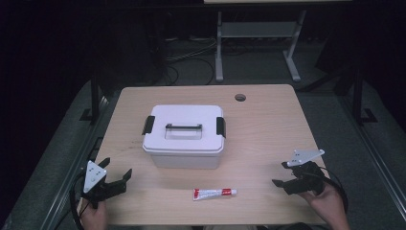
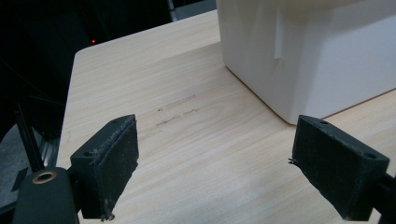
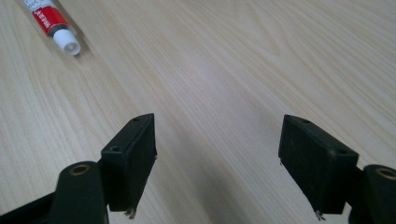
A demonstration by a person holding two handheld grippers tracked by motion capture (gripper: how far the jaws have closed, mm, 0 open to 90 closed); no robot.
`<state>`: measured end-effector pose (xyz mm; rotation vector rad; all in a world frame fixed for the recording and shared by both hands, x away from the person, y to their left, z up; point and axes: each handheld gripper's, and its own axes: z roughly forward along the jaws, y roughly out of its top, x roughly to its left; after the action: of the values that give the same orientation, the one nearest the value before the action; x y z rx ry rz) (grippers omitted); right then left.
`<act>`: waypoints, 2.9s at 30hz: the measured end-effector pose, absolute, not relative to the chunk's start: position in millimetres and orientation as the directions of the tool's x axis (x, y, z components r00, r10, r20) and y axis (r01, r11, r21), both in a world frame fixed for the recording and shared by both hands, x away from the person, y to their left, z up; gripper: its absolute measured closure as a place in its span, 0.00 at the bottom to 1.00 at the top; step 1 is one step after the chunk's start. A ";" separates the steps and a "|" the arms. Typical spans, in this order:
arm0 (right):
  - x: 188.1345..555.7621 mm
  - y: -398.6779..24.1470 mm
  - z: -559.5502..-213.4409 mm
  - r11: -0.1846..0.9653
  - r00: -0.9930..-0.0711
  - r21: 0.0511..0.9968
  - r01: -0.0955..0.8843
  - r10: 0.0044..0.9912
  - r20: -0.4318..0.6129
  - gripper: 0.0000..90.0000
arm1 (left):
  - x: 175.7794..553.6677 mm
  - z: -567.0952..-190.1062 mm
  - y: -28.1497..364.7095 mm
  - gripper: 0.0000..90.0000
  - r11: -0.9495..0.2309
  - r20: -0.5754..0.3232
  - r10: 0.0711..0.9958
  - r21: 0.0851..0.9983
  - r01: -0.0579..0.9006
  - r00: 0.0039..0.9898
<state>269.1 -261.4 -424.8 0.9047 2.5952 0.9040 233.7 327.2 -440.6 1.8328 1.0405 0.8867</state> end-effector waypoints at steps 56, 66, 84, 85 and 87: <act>320.1 -225.6 -378.0 0.851 -0.895 0.373 0.369 0.433 -0.103 0.26 | 230.3 -440.2 336.9 0.15 -0.289 0.166 0.912 0.908 0.303 0.375; 329.0 -217.6 -368.8 0.876 -0.916 0.345 0.336 0.390 -0.097 0.23 | 230.3 -440.2 336.8 0.16 -0.291 0.167 0.912 0.908 0.302 0.376; 343.2 -195.0 -348.0 0.909 -0.941 0.308 0.280 0.323 -0.099 0.22 | 230.1 -440.0 338.0 0.15 -0.285 0.162 0.913 0.910 0.301 0.374; 343.2 -195.0 -348.0 0.909 -0.941 0.308 0.280 0.323 -0.099 0.22 | 230.1 -440.0 338.0 0.16 -0.285 0.162 0.913 0.910 0.301 0.374; 344.5 -193.3 -346.0 0.910 -0.941 0.306 0.280 0.323 -0.098 0.22 | 230.0 -439.9 338.0 0.15 -0.285 0.163 0.913 0.910 0.300 0.374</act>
<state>344.5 -193.3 -346.0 0.4648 2.9261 0.4365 230.0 338.0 -439.9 1.7893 1.0640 0.9122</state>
